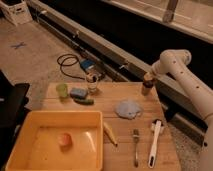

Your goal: Place grapes in metal cup

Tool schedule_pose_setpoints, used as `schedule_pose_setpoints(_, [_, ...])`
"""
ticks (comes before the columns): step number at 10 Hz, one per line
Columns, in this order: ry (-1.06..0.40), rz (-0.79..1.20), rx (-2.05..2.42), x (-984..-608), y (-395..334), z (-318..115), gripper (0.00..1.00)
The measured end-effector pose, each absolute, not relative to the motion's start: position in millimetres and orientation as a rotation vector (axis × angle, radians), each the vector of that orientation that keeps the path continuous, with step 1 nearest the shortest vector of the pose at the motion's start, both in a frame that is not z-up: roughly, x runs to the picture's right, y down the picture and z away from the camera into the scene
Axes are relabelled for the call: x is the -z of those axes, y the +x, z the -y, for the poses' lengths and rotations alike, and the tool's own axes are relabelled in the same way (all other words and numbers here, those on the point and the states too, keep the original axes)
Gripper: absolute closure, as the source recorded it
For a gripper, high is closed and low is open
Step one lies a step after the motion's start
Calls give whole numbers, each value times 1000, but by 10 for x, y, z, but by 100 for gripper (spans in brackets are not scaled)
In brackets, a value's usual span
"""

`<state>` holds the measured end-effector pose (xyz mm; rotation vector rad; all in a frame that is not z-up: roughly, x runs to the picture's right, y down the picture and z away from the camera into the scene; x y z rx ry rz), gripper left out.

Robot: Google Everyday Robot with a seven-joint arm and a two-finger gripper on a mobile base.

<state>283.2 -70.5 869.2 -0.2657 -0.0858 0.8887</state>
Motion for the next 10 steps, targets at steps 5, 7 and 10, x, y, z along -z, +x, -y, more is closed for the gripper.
schedule_pose_setpoints(5, [-267,89,-886,-8698,2805,711,20])
schedule_pose_setpoints(7, [-267,88,-887,-8697,2812,708,20])
schedule_pose_setpoints(10, [-251,91,-903,-8662,2832,777,20])
